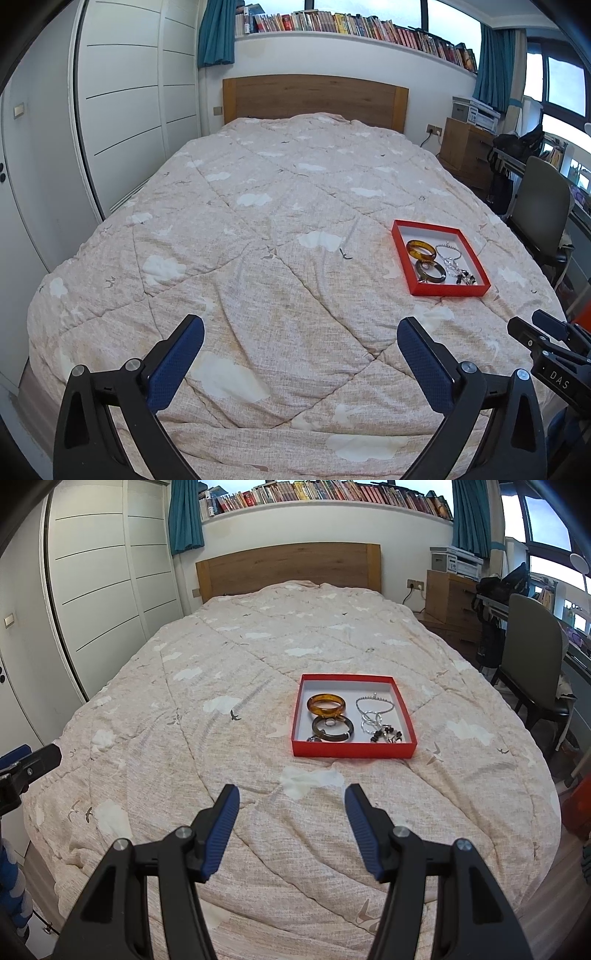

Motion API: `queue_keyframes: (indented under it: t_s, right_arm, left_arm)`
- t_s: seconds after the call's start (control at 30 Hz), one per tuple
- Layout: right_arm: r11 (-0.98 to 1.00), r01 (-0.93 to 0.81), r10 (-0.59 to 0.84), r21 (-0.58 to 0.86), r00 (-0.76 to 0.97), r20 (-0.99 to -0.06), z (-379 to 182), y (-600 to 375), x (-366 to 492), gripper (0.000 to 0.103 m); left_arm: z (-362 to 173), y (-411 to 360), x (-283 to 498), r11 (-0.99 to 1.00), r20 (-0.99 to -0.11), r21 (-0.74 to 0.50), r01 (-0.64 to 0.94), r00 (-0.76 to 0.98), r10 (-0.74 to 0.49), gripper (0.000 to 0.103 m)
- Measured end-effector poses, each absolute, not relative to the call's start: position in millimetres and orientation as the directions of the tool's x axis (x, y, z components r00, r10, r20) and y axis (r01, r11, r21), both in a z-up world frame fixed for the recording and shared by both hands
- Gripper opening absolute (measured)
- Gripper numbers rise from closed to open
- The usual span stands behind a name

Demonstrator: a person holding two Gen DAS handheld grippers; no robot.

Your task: Organize jewelry

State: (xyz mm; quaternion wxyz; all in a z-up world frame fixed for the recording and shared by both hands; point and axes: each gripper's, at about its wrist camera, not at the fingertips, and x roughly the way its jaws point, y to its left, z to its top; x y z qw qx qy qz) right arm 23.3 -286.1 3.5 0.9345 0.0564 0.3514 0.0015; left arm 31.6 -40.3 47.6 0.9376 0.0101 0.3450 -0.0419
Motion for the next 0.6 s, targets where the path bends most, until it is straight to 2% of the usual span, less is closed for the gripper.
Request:
queue_keyframes:
  t_s: [0.6]
  right_arm:
    - [0.994, 0.043, 0.035, 0.101, 0.748, -0.663, 1.4, -287.4, 24.8, 0.058]
  left_arm:
    - [36.8, -41.7, 36.3, 0.996, -0.671, -0.009, 0.087, 0.738, -0.071, 0.103]
